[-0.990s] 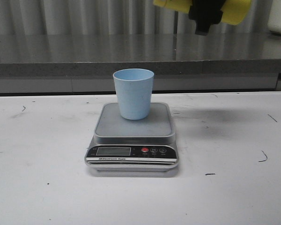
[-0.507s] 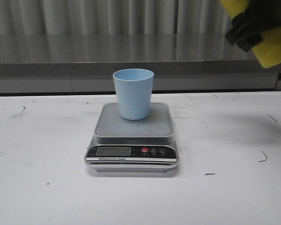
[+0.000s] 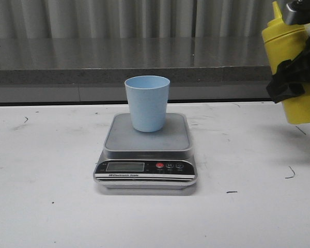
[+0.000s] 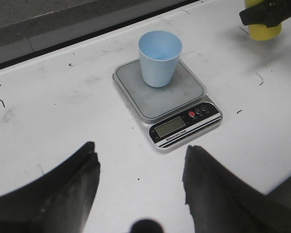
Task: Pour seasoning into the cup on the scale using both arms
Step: 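Turn the bottle upright and lower it back onto the table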
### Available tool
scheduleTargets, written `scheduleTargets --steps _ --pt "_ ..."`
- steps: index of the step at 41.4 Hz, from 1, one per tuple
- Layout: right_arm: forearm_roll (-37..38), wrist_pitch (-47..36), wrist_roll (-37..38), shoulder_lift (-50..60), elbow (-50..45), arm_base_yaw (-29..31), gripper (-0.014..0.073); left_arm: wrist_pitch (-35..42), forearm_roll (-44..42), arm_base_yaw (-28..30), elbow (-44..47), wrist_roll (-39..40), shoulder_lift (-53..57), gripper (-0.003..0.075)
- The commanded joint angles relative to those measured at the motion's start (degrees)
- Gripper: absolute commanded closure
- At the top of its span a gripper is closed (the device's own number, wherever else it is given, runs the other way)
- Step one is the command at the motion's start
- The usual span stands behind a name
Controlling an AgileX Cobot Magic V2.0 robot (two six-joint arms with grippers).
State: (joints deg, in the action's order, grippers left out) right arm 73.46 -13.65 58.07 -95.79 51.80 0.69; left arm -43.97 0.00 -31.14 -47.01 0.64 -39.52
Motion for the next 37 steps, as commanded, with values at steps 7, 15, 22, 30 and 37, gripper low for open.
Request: scheduleTargets --steps 7,15,22,30,37 --pt "-0.40 -6.57 -3.27 2.11 1.87 0.43 0.0285 4.23 0.33 -0.31 -1.47 -0.09 -0.10 0.0334" --pt "-0.90 -8.72 -3.40 2.11 2.13 0.30 0.0285 4.23 0.33 -0.31 -1.47 -0.09 -0.10 0.0334" --pt "-6.70 -9.61 -10.59 2.00 2.81 0.83 0.0285 4.23 0.33 -0.31 -1.47 -0.09 -0.10 0.0334" --pt "-34.14 -15.90 -32.10 1.29 0.60 0.91 0.0285 4.23 0.33 -0.31 -1.47 -0.09 -0.10 0.0334" --pt "-42.21 -27.30 -36.67 -0.90 -3.24 0.81 0.0285 4.23 0.33 -0.31 -1.47 -0.09 -0.10 0.0334"
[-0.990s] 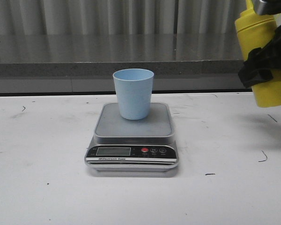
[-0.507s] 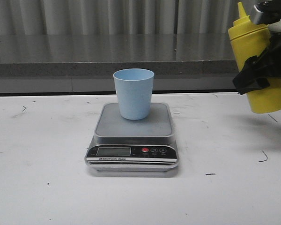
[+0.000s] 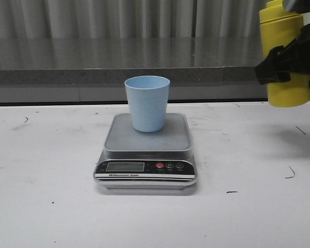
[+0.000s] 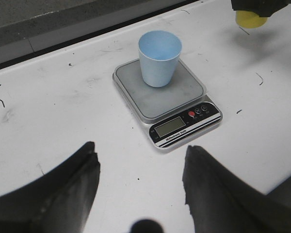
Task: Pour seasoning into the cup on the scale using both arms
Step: 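Turn the bottle upright and lower it back onto the table, then open the right gripper and withdraw it from the yellow bottle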
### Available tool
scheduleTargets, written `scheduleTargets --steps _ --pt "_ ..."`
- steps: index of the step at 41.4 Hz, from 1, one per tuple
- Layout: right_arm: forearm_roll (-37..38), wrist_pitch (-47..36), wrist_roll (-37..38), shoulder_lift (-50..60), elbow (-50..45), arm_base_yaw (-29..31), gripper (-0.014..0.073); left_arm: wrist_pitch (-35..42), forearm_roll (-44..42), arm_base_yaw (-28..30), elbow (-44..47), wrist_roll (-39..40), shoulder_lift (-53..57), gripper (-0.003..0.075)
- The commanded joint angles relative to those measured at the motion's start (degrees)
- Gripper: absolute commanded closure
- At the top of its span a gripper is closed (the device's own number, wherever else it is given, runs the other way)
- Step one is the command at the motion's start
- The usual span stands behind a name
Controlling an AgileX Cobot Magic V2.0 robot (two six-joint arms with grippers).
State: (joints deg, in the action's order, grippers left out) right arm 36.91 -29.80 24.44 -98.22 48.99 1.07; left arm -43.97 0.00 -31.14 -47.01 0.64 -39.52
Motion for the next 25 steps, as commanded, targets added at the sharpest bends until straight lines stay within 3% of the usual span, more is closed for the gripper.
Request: scheduleTargets --steps 1,16,25 --pt "-6.03 -12.50 -3.10 1.11 -0.99 0.42 0.0285 4.23 0.33 -0.31 -1.47 -0.09 -0.10 0.0334" --pt "-12.33 -32.32 -16.60 -10.50 -5.11 0.16 0.0285 4.23 0.33 -0.31 -1.47 -0.09 -0.10 0.0334" --pt "-14.48 -39.83 -18.72 -15.22 -5.11 0.06 0.0281 4.23 0.33 -0.31 -1.47 -0.09 -0.10 0.0334"
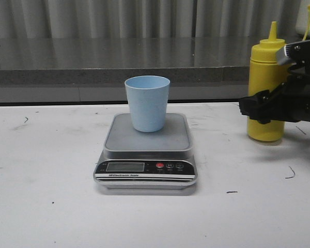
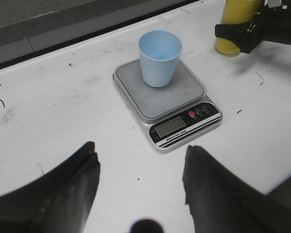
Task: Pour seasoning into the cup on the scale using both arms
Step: 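Open the right gripper and withdraw it from the yellow bottle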
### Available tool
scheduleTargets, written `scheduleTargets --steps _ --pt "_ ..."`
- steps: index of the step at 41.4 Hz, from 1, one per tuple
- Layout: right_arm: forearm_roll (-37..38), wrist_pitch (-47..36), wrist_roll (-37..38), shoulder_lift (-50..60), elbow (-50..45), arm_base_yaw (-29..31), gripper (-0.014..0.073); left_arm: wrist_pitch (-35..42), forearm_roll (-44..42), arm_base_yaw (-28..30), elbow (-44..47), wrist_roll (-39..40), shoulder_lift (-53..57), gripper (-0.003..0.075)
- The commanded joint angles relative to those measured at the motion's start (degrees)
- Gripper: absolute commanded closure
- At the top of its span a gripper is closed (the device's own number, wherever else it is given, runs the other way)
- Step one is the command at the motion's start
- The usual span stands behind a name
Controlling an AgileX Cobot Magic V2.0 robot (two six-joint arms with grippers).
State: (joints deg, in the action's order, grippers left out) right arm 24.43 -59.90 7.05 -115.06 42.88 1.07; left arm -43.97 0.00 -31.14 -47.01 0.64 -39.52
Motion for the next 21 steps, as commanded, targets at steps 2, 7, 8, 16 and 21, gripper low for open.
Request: scheduleTargets --steps 2,7,8,16,21 --pt "-2.36 -9.92 -1.32 0.80 1.00 0.06 0.0282 4.23 0.33 -0.31 -1.47 -0.09 -0.10 0.0334" --pt "-2.63 -9.59 -1.32 0.61 0.88 0.06 0.0268 4.23 0.33 -0.31 -1.47 -0.09 -0.10 0.0334" --pt "-2.69 -9.59 -1.32 0.61 0.88 0.06 0.0253 4.23 0.33 -0.31 -1.47 -0.09 -0.10 0.0334" --pt "-3.06 -9.49 -1.27 0.61 0.88 0.06 0.0038 4.23 0.33 -0.31 -1.47 -0.09 -0.10 0.0334" --pt "-4.16 -9.64 -1.27 0.92 0.25 0.06 -0.0037 4.23 0.33 -0.31 -1.47 -0.09 -0.10 0.0334"
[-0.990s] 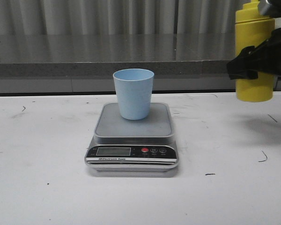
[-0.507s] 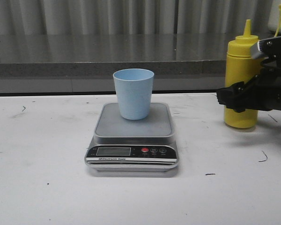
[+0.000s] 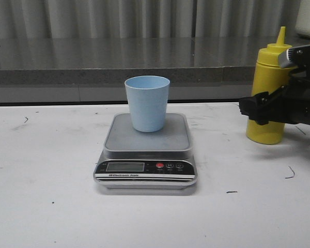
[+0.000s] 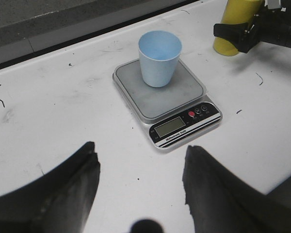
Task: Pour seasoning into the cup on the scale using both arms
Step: 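Open the right gripper and withdraw it from the yellow bottle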
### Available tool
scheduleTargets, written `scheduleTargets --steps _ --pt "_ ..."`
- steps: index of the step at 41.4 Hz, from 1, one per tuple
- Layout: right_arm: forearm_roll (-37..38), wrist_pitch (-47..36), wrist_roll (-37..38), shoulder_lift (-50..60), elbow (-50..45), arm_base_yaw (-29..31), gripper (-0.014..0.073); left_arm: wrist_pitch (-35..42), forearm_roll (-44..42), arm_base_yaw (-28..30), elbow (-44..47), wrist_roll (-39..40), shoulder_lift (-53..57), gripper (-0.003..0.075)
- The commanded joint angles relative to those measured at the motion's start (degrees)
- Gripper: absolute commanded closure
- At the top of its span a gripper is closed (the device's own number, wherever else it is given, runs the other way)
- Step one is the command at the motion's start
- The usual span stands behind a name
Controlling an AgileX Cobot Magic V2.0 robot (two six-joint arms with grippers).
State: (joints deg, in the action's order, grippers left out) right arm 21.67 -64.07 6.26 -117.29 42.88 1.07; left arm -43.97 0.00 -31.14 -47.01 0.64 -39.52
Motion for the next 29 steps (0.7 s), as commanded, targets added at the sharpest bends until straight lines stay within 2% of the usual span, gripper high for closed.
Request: scheduleTargets --steps 1,12,23,26,29 --pt "-1.88 -5.91 -0.48 3.24 -0.12 0.06 -0.0046 4.23 0.33 -0.31 -1.47 -0.09 -0.10 0.0334" --pt "-5.95 -9.49 -0.48 6.26 -7.61 0.06 -0.0048 4.23 0.33 -0.31 -1.47 -0.09 -0.10 0.0334" --pt "-9.55 -9.15 -0.48 17.69 -18.26 -0.20 -0.0043 4.23 0.33 -0.31 -1.47 -0.09 -0.10 0.0334" --pt "-9.78 -6.02 -0.48 23.27 -21.45 -0.82 -0.0043 4.23 0.33 -0.31 -1.47 -0.09 -0.10 0.0334" --pt "-10.65 2.04 -0.48 29.37 -23.50 -1.91 -0.0043 4.23 0.33 -0.31 -1.47 -0.09 -0.10 0.0334"
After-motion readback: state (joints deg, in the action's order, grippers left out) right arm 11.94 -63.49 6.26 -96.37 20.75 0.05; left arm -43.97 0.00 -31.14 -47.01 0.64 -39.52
